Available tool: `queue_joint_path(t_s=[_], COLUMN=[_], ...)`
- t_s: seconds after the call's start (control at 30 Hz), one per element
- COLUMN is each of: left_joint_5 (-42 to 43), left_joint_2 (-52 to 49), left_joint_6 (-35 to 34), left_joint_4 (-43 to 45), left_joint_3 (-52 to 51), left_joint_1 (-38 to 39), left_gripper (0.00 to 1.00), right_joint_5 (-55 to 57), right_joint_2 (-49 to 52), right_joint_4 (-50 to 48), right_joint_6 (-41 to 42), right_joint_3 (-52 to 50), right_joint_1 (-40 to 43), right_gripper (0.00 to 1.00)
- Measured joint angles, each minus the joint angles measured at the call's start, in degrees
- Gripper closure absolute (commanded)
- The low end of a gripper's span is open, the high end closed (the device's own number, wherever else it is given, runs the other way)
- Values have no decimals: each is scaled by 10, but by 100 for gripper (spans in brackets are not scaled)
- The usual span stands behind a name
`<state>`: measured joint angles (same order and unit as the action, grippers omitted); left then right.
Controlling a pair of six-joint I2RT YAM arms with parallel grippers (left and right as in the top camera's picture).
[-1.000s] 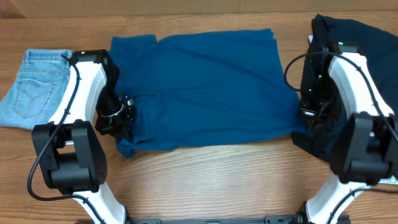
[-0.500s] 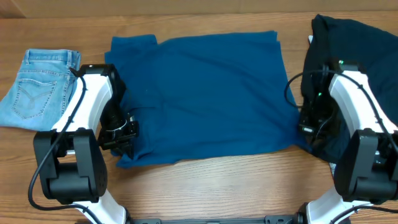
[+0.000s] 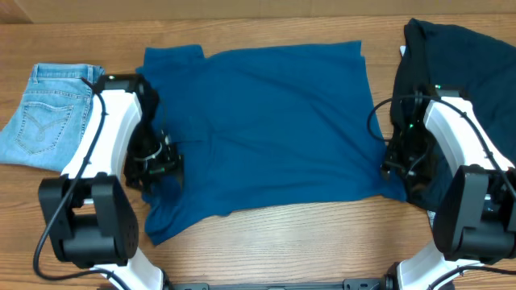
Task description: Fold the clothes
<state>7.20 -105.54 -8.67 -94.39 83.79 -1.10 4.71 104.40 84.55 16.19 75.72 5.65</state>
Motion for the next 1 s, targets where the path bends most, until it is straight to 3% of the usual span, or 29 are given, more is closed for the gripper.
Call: queue_joint_path(t_s=[0.07, 0.1, 0.13, 0.2, 0.3, 0.47, 0.73, 1.0], left_joint_5=[0, 0, 0, 0, 6, 30, 40, 42], left_joint_2=[23, 36, 50, 79, 109, 110, 110, 110], left_joint_6=[0, 0, 0, -2, -12, -21, -22, -22], left_joint_4=[34, 56, 79, 133, 186, 196, 199, 199], left_joint_3=[41, 56, 73, 92, 102, 103, 103, 103], left_joint_1=[0, 0, 0, 0, 0, 0, 0, 0], left_gripper=[25, 21, 12, 0, 0, 3, 3, 3], right_joint_5=[0, -3, -11, -50, -107, -159, -202, -220], right_joint_2=[0, 0, 0, 0, -2, 21, 210, 275], right_joint_4=[-4, -16, -36, -99, -192, -273, -428, -525], right_joint_6=[-6, -13, -23, -55, -102, -174, -243, -263], right_joint_3=[63, 104, 148, 225, 285, 292, 292, 292], right_joint_1=[0, 0, 0, 0, -1, -1, -2, -14], right_gripper=[49, 43, 35, 30, 25, 24, 4, 3])
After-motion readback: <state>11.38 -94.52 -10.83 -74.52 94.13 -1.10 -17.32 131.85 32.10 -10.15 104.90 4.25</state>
